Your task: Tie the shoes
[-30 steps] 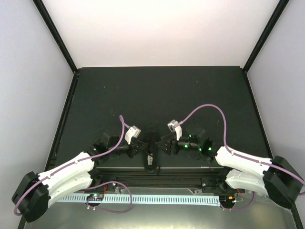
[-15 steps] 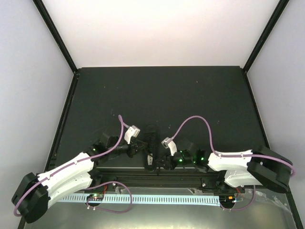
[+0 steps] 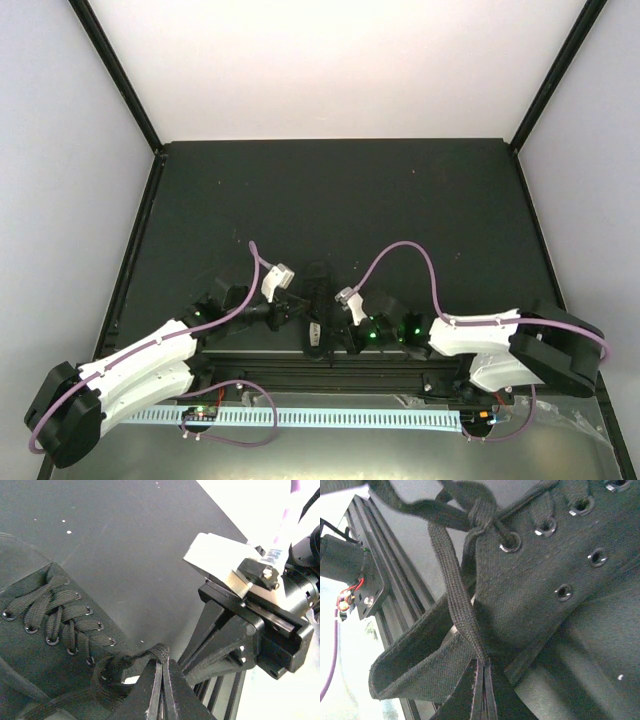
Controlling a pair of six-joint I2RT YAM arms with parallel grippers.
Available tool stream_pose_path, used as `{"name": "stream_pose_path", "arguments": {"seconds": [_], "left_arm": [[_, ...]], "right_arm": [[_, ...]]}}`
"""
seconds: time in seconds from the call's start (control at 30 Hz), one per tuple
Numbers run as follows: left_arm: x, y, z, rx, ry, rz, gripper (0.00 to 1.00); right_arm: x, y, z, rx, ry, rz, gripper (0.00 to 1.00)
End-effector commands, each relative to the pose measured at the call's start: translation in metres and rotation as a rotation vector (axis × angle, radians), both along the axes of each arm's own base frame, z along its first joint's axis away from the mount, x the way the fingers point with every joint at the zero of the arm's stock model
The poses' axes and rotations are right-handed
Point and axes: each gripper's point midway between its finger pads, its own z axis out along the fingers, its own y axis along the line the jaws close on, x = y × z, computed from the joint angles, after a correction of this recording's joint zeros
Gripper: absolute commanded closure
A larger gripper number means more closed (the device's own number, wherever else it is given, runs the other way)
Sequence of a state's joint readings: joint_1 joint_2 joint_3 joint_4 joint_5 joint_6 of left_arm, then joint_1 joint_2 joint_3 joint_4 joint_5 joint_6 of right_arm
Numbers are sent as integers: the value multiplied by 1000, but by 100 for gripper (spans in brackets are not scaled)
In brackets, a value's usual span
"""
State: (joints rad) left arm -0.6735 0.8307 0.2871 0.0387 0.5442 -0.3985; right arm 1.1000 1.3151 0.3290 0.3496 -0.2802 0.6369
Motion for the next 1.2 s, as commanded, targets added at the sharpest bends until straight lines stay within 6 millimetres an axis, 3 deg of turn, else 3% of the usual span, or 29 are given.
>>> {"name": "stream_pose_path", "arguments": {"seconds": [0.0,0.23,0.47,0.67,0.87,0.93,1.07,1.17], "left_arm": [[-11,-6,12,-54,-38,-88,98],[-27,-11,11,-84,-18,-187,98],[-28,-8,-2,-49,22,-159,98],[-27,2,-22,-3,77,-81,98],[-30,8,-30,24,115,-53,98],[-30,10,-32,31,126,-43,93],[-25,17,-30,59,153,26,73],[-15,27,-18,79,137,115,62]], "right_arm": [[14,-8,6,-46,-35,-76,98],[45,-24,6,-106,-21,-150,98],[65,-6,26,-118,-74,-112,98],[62,17,44,-74,-99,7,98],[54,26,41,-84,-90,70,98],[52,27,39,-85,-83,72,98],[54,26,37,-93,-80,58,98],[55,24,37,-98,-83,47,98]]}}
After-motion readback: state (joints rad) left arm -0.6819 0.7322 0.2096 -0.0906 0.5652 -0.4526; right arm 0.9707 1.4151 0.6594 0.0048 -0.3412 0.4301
